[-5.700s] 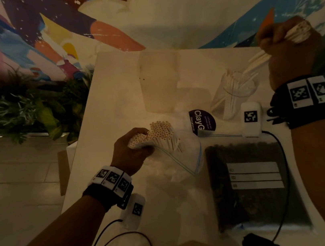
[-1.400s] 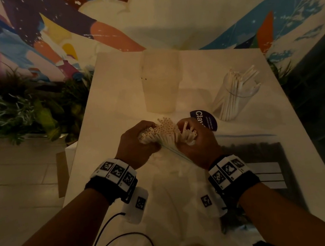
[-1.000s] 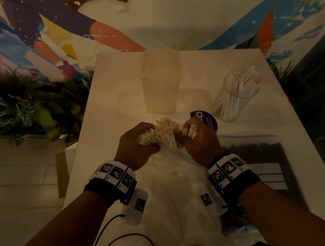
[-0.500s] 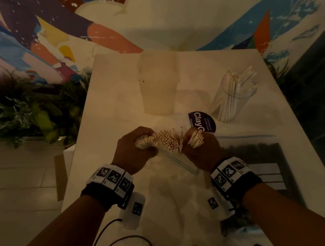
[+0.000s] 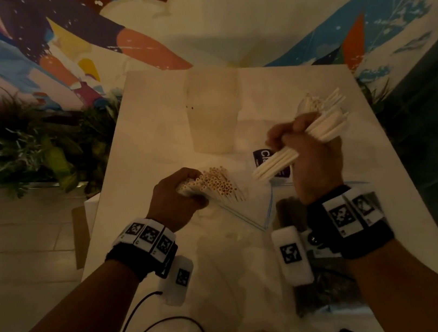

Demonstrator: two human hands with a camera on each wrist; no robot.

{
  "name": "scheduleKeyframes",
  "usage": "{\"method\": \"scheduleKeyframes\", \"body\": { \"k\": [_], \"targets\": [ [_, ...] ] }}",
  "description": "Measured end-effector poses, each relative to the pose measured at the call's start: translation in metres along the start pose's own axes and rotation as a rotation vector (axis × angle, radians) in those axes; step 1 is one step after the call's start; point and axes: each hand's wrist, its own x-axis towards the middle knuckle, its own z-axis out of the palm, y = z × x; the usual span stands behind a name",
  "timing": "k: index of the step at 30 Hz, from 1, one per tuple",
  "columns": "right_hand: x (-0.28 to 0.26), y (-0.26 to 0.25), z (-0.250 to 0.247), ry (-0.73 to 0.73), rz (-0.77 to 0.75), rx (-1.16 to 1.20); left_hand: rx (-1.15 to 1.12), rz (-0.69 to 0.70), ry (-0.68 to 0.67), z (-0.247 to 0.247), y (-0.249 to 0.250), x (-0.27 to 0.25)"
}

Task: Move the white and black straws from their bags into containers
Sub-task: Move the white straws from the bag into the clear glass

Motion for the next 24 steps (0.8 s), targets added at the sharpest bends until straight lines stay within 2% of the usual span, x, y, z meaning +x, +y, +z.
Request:
{"method": "scheduleKeyframes", "body": {
  "k": [4, 7, 9, 12, 19, 24],
  "targets": [
    [0.031, -0.046, -0.004, 0.037, -0.218, 0.046, -0.005, -0.031, -0.004, 0.0, 0.0, 0.0],
    [0.067, -0.066, -0.02, 0.11, -0.384, -0.05, -0.005, -0.043, -0.005, -0.001, 0.001, 0.0],
    [0.09, -0.072, -0.036, 0.184, -0.42, -0.117, -0.002, -0.04, 0.001, -0.001, 0.003, -0.001],
    [0.117, -0.072, -0.058, 0.26, -0.4, -0.2, -0.008, -0.049, 0.016, -0.001, 0.006, -0.002],
    [0.133, -0.027, -0.07, 0.249, -0.216, -0.451, -0.023, -0.053, 0.023, 0.0, 0.011, -0.003],
    [0.139, -0.009, -0.086, 0.234, -0.179, -0.668, -0.035, -0.068, 0.049, 0.002, 0.01, -0.003]
  ]
}}
